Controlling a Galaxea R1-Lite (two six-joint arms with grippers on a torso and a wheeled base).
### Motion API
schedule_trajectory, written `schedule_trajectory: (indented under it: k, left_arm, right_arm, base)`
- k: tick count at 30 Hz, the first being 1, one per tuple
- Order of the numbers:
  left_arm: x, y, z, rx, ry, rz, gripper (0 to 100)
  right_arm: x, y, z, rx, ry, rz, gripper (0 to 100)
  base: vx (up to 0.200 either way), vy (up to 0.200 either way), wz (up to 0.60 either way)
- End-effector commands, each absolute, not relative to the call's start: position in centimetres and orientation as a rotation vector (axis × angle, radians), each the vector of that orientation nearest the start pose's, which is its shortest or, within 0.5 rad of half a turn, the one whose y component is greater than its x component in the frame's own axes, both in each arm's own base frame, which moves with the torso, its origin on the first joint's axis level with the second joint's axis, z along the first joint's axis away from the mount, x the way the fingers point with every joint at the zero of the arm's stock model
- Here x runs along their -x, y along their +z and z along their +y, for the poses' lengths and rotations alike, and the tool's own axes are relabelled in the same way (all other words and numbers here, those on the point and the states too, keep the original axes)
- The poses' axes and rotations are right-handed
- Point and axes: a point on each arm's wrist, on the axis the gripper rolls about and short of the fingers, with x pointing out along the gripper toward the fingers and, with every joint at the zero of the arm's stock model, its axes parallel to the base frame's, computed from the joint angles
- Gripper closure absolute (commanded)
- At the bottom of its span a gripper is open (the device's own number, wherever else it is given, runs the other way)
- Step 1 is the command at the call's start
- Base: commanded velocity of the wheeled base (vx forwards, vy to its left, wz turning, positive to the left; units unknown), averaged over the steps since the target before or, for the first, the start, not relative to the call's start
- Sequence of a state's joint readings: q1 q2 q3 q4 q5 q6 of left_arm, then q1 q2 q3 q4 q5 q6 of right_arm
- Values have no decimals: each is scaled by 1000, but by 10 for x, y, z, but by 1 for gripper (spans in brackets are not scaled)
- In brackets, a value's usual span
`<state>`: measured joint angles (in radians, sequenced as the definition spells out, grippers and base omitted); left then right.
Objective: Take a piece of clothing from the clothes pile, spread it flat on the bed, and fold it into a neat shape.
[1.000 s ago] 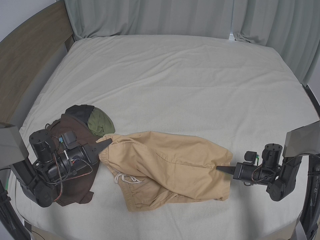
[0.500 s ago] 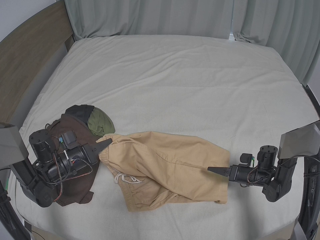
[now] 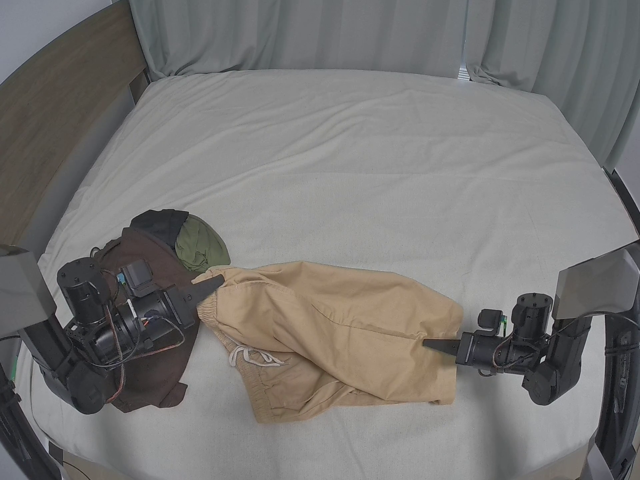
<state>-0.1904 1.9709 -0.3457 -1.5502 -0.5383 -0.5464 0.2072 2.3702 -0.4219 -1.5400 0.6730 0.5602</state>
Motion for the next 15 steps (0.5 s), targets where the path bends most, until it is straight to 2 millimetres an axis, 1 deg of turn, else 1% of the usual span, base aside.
schedule_trajectory:
  k: [1, 4, 6, 7, 8, 11, 15]
  left_arm:
    - [-275, 92, -65, 536, -692, 265, 100]
    - [-276, 96, -65, 534, -701, 250, 100]
    - [-277, 102, -66, 529, -731, 230, 100]
    - [-277, 102, -66, 529, -731, 230, 100]
    - [-278, 106, -65, 523, -755, 218, 100]
    - [-276, 110, -66, 516, -767, 202, 100]
    - [-277, 118, -68, 509, -783, 173, 100]
  right_arm:
    - [-301, -16, 77, -611, 734, 632, 100]
    - [-299, -10, 77, -607, 741, 617, 100]
    - [-297, 5, 77, -600, 755, 578, 100]
    - [-297, 5, 77, -600, 755, 578, 100]
    - [-294, 15, 77, -595, 762, 557, 100]
    - [-290, 32, 77, -588, 781, 513, 100]
    - [-282, 49, 80, -578, 812, 473, 100]
  base:
    - [0, 0, 0]
    - [0, 0, 0]
    - [0, 0, 0]
    - [0, 0, 0]
    - [0, 0, 0]
    - [0, 0, 0]
    - [0, 0, 0]
